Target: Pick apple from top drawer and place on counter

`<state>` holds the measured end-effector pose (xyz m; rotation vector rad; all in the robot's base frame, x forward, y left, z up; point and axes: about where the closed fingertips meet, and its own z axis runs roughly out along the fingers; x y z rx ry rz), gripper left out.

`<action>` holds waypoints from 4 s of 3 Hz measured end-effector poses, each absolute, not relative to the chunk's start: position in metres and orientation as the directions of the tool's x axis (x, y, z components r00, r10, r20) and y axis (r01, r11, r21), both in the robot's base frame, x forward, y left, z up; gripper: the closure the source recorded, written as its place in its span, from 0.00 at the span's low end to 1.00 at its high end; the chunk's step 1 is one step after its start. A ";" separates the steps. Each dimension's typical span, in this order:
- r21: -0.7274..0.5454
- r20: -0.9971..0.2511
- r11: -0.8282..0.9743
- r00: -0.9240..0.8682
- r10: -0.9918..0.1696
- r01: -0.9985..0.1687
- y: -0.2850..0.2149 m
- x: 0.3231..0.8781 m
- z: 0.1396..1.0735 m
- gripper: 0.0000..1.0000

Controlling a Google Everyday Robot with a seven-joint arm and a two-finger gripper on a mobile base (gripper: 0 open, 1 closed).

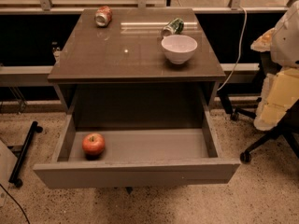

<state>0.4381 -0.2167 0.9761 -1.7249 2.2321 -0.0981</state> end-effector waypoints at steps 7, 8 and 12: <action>-0.110 -0.594 0.199 -0.096 -0.798 -0.974 -0.054 0.516 0.881 0.00; -0.091 -0.632 0.207 -0.104 -0.768 -0.974 -0.025 0.532 0.849 0.00; 0.000 -0.759 0.143 -0.093 -0.645 -0.990 0.115 0.580 0.712 0.00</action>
Offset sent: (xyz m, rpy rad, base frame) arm 0.0239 0.0427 -0.0267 0.1869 -0.0320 0.0355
